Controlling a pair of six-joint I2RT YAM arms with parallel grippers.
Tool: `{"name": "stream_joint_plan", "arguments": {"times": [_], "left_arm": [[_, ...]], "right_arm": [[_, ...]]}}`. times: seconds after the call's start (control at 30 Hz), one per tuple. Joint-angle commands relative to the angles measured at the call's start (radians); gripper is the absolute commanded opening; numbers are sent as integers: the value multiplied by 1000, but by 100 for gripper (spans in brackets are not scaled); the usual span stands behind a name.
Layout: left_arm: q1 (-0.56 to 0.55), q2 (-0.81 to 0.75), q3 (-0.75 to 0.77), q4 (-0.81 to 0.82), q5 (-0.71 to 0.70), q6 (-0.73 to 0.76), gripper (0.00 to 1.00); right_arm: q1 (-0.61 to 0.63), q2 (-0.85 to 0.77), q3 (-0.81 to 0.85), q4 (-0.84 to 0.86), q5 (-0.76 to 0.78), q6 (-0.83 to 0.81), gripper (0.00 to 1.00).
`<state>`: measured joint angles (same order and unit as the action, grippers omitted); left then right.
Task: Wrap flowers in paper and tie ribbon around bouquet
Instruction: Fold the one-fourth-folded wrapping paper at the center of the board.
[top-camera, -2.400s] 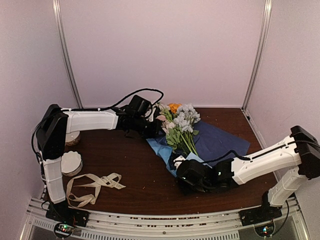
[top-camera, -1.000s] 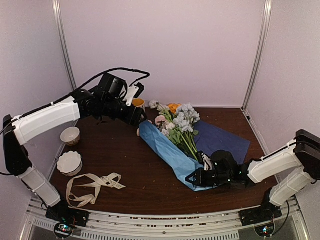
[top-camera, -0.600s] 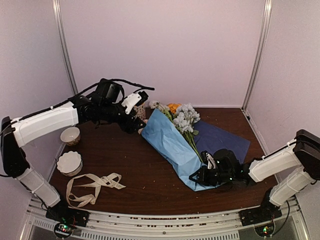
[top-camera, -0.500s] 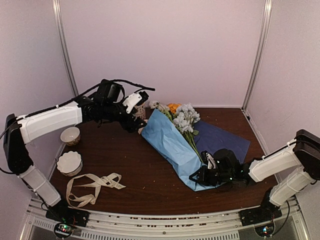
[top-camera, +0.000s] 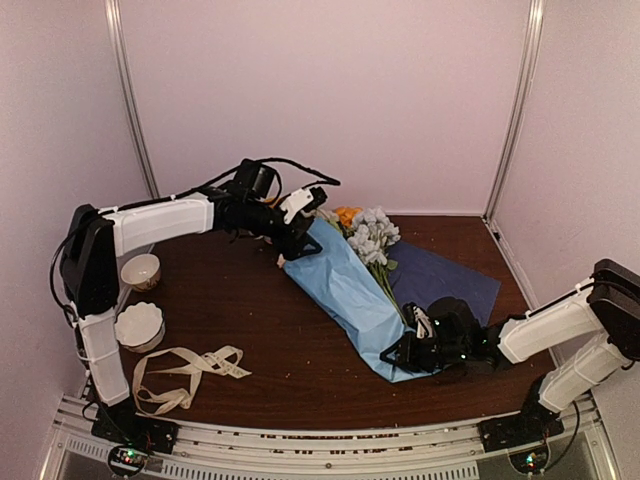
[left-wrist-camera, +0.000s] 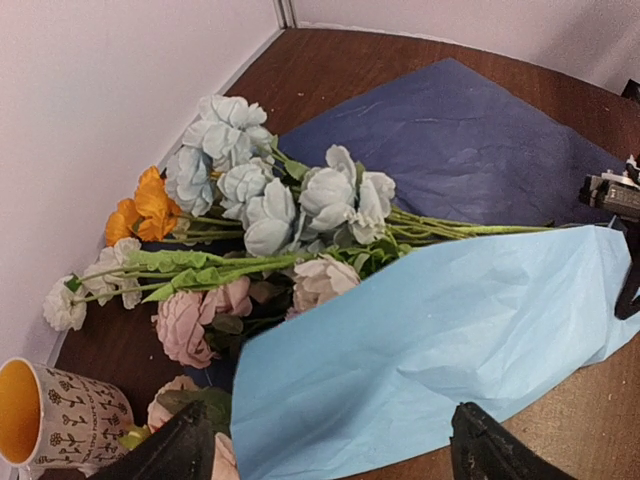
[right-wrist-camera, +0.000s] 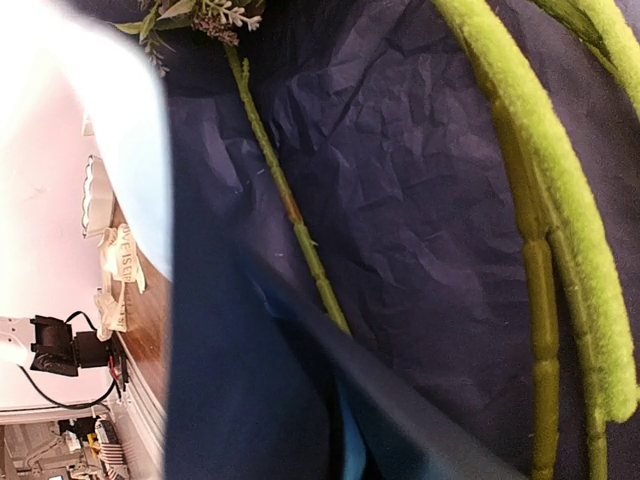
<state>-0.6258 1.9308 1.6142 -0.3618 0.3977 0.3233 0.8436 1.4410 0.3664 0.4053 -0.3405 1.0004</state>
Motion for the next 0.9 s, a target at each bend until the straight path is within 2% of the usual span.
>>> {"name": "stream_joint_plan", "arguments": {"times": [0.0,0.1,0.23,0.3,0.43,0.47,0.63,0.87], "left_arm": [[-3,34,61,60,34,40,83],[-5,72,105,49,60,26,77],[-6,112,141,49,121,-5,58],[-8,121,147,49,131,-7,45],[-13,129,151,55,158,-18,7],[-16,129,150,63,158,-25,0],[-29,127,151,91,110,-70,0],[-29,51,84,135,-96,-135,0]], "right_arm": [[-8,-20,-7,-45,-9,-12,0],[-7,-21,-4,-54,-9,-15,0],[-8,-26,0,-72,-9,-21,0],[-7,-34,0,-77,-9,-24,0],[-7,-52,7,-103,-12,-35,0],[-7,-56,9,-108,-13,-37,0],[9,-54,34,-122,-42,-50,0],[93,-44,85,-112,-91,-51,0]]}}
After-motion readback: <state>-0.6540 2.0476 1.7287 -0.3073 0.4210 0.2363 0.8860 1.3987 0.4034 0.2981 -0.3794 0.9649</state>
